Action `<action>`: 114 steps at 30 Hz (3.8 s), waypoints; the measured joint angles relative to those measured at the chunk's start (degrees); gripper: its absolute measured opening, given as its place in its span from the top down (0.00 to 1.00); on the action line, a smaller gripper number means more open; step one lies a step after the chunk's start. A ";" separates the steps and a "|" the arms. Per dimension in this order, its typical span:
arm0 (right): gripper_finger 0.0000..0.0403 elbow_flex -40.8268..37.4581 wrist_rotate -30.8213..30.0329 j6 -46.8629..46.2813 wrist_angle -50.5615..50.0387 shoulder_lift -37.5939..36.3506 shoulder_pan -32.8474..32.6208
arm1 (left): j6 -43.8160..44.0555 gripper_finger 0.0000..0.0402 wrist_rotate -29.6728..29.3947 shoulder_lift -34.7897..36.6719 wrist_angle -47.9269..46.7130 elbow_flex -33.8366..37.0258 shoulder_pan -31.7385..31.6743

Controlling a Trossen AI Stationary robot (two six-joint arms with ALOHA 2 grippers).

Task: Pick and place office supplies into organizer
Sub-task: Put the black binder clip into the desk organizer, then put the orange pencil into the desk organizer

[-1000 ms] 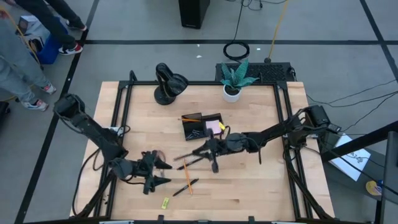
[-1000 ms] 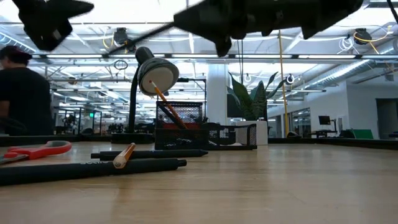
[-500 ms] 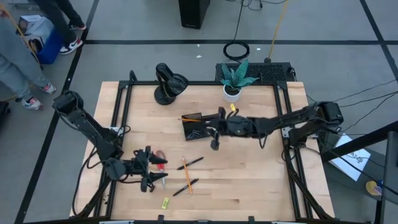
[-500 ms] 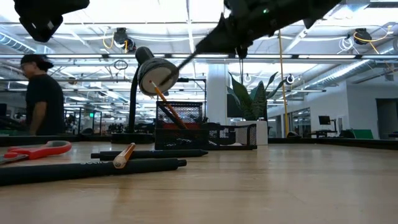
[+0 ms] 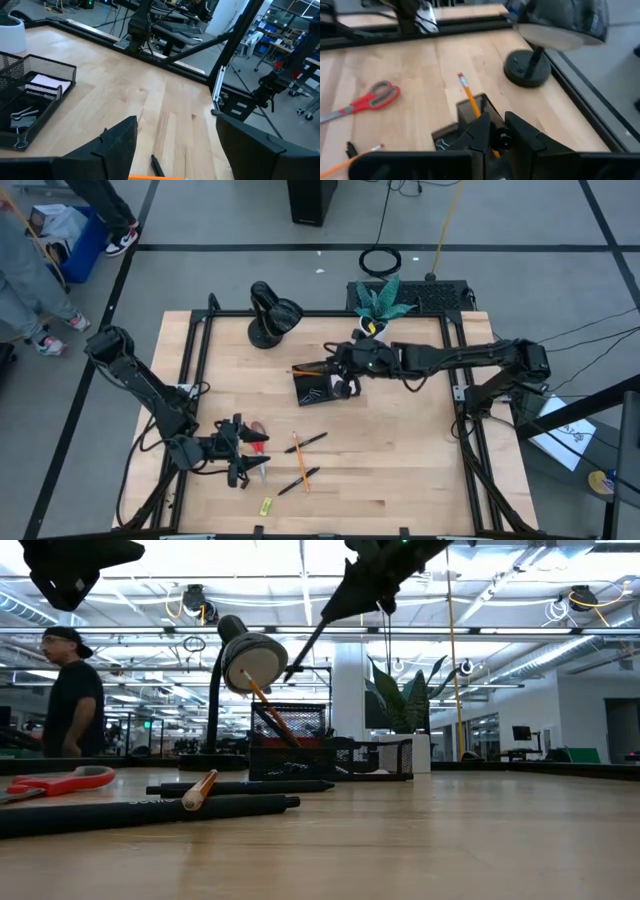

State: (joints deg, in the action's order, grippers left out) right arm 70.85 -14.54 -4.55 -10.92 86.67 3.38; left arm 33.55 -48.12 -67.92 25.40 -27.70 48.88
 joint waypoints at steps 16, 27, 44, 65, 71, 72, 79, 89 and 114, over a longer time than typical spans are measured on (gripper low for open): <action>0.91 4.30 5.94 -2.28 -11.17 1.56 4.93 | -0.02 0.32 0.00 0.00 -0.36 0.00 -0.04; 0.91 4.32 8.80 -2.06 -8.39 10.57 5.04 | 0.16 0.32 -0.04 0.00 -1.39 -0.02 -0.04; 0.78 4.30 12.55 3.61 -1.47 16.80 6.64 | 0.17 0.32 -0.06 0.00 -2.19 -0.02 -0.04; 0.63 4.28 11.82 9.08 -0.09 11.17 -10.29 | 1.23 0.32 -0.48 -0.37 -4.69 -0.02 -0.85; 0.63 4.24 9.79 1.17 -0.70 11.72 -18.18 | 2.17 0.32 0.33 -0.37 -4.69 -0.02 -0.85; 0.63 4.14 9.22 0.48 -0.66 11.74 -19.15 | 2.73 0.32 0.52 -0.37 -4.69 -0.02 -0.85; 0.63 -3.83 5.33 -5.17 5.28 11.93 -24.38 | 4.65 0.32 13.16 -0.37 -5.23 -0.02 -4.96; 0.64 -25.83 5.57 -19.82 41.62 12.00 -25.75 | 23.88 0.32 16.48 -0.35 -9.46 -0.02 -11.39; 0.64 -41.13 2.55 -49.44 76.23 11.93 -24.25 | 27.98 0.32 20.24 -0.33 -10.16 -0.02 -11.29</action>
State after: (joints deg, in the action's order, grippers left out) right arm 29.72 -12.00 -53.99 65.32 98.61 -20.87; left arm 61.54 -27.88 -68.25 15.25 -27.73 37.59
